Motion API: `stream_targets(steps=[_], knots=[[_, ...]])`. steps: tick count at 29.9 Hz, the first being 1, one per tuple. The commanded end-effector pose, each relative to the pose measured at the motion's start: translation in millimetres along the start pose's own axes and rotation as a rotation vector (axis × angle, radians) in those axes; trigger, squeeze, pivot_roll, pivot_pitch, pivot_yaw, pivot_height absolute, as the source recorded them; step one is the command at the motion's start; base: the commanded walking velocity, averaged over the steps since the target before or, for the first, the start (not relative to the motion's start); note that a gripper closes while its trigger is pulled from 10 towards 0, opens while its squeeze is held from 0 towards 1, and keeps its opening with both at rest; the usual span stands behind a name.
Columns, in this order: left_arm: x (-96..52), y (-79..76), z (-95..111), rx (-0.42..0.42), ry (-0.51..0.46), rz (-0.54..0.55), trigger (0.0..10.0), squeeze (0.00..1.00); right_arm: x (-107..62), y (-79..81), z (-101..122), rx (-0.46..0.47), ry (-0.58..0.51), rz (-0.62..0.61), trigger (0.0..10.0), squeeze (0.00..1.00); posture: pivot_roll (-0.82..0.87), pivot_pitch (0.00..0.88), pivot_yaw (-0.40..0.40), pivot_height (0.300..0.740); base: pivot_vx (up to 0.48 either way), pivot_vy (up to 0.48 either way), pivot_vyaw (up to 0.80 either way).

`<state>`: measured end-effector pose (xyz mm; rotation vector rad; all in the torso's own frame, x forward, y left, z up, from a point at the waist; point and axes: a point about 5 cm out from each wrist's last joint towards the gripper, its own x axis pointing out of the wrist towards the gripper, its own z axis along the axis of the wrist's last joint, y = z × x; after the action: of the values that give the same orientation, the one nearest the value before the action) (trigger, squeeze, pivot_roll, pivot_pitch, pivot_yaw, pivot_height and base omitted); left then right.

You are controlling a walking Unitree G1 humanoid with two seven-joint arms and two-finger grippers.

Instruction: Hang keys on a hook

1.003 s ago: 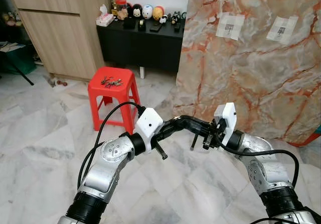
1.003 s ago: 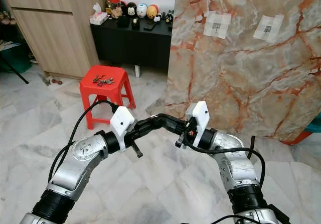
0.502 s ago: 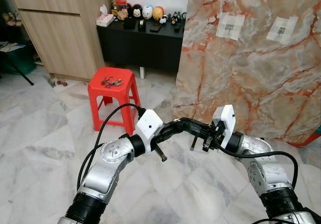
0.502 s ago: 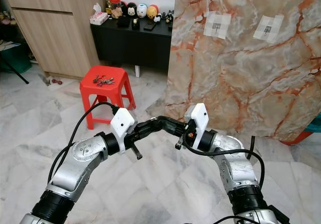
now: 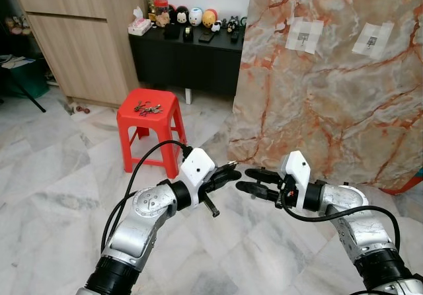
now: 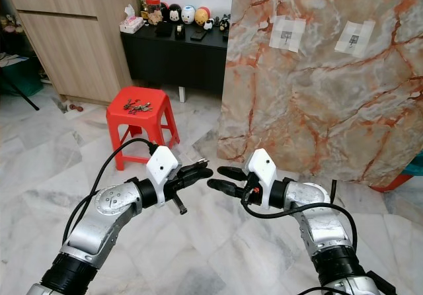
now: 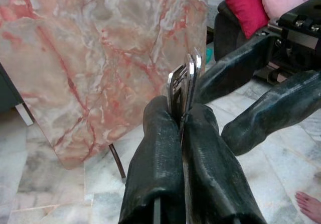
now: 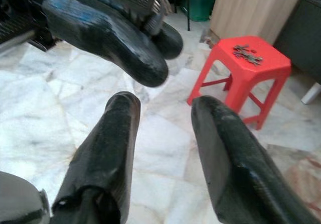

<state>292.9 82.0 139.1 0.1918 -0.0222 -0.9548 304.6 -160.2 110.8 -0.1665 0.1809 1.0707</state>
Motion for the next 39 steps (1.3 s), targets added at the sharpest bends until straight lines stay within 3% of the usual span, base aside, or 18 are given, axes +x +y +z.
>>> stream_targets(steps=[1, 5, 7, 8, 9, 11, 12, 13, 15, 16, 19, 24, 29, 33, 39], knots=[[-0.1, -1.9, 5, 0.013, -0.013, -0.011, 0.0, 0.00, -3.9, -0.9, -12, -0.028, 0.081, -0.026, 10.0, 0.00, 0.07, 0.000, -0.071, 0.740, 0.000, 0.000, 0.00], [0.7, -2.2, 6, 0.011, -0.015, -0.012, 0.0, 0.00, -2.7, -1.0, -25, 0.024, 0.101, -0.072, 10.0, 0.00, 0.07, 0.000, -0.070, 0.740, 0.000, 0.000, 0.00], [1.8, -2.6, 6, 0.009, -0.018, -0.011, 0.0, 0.00, -3.0, -2.8, -41, 0.074, 0.135, -0.157, 10.0, 0.00, 0.07, 0.000, -0.070, 0.740, 0.000, 0.000, 0.00], [2.2, -2.8, 6, 0.009, -0.018, -0.010, 1.3, 0.00, -3.5, -3.8, -49, 0.097, 0.158, -0.209, 10.0, 0.00, 0.07, 0.000, -0.070, 0.740, 0.000, 0.000, 0.00], [2.4, -3.0, 6, 0.008, -0.017, -0.007, 4.4, 0.00, -4.5, -5.1, -57, 0.119, 0.180, -0.267, 10.0, 0.00, 0.07, 0.000, -0.070, 0.740, 0.000, 0.000, 0.00], [2.4, -3.1, 6, 0.008, -0.016, -0.005, 4.4, 0.00, -5.1, -5.8, -61, 0.130, 0.192, -0.299, 10.0, 0.00, 0.07, 0.000, -0.070, 0.740, 0.000, 0.000, 0.00], [2.3, -3.9, 5, 0.008, -0.014, -0.004, 10.0, 0.00, -6.9, -7.3, -68, 0.163, 0.209, -0.369, 10.0, 0.00, 0.07, 0.000, -0.069, 0.740, 0.000, 0.000, 0.00], [2.1, -5.1, 5, 0.008, -0.009, -0.006, 10.0, 0.00, -8.9, -8.8, -76, 0.199, 0.223, -0.453, 10.0, 0.00, 0.07, 0.000, -0.069, 0.740, 0.000, 0.000, 0.00], [2.1, -5.1, 5, 0.008, -0.009, -0.006, 10.0, 0.00, -8.9, -8.8, -76, 0.199, 0.223, -0.453, 10.0, 0.00, 0.07, 0.000, -0.069, 0.740, 0.000, 0.000, 0.00], [0.8, -7.1, 2, 0.027, 0.029, -0.030, 10.0, 0.00, -9.1, -9.3, -83, 0.253, 0.211, -0.558, 10.0, 0.00, 0.08, 0.000, -0.064, 0.740, 0.000, 0.000, 0.00], [-1.5, -9.4, -2, 0.065, 0.094, -0.081, 10.0, 0.00, -5.0, -8.4, -80, 0.253, 0.175, -0.562, 10.0, 0.00, 0.08, 0.000, -0.061, 0.740, 0.000, 0.000, 0.00], [-3.0, -11.7, -5, 0.065, 0.118, -0.112, 10.0, 0.00, 2.2, -10.1, -64, 0.211, 0.084, -0.506, 10.0, 0.00, 0.08, 0.000, -0.058, 0.740, 0.000, 0.000, 0.00], [-1.6, -13.0, -3, 0.057, 0.106, -0.103, 10.0, 0.00, 10.9, -16.5, -25, 0.139, -0.116, -0.404, 10.0, 0.00, 0.08, 0.000, -0.058, 0.740, 0.000, 0.000, 0.00], [-0.4, -14.4, 0, 0.049, 0.100, -0.116, 10.0, 0.00, 12.0, -13.8, -3, 0.085, -0.199, -0.283, 10.0, 0.00, 0.08, 0.000, -0.058, 0.740, 0.000, 0.000, 0.00], [-0.1, -16.4, 1, 0.049, 0.100, -0.145, 10.0, 0.00, 8.2, -12.2, 10, 0.046, -0.220, -0.166, 10.0, 0.00, 0.08, 0.000, -0.057, 0.740, 0.000, 0.000, 0.00]])
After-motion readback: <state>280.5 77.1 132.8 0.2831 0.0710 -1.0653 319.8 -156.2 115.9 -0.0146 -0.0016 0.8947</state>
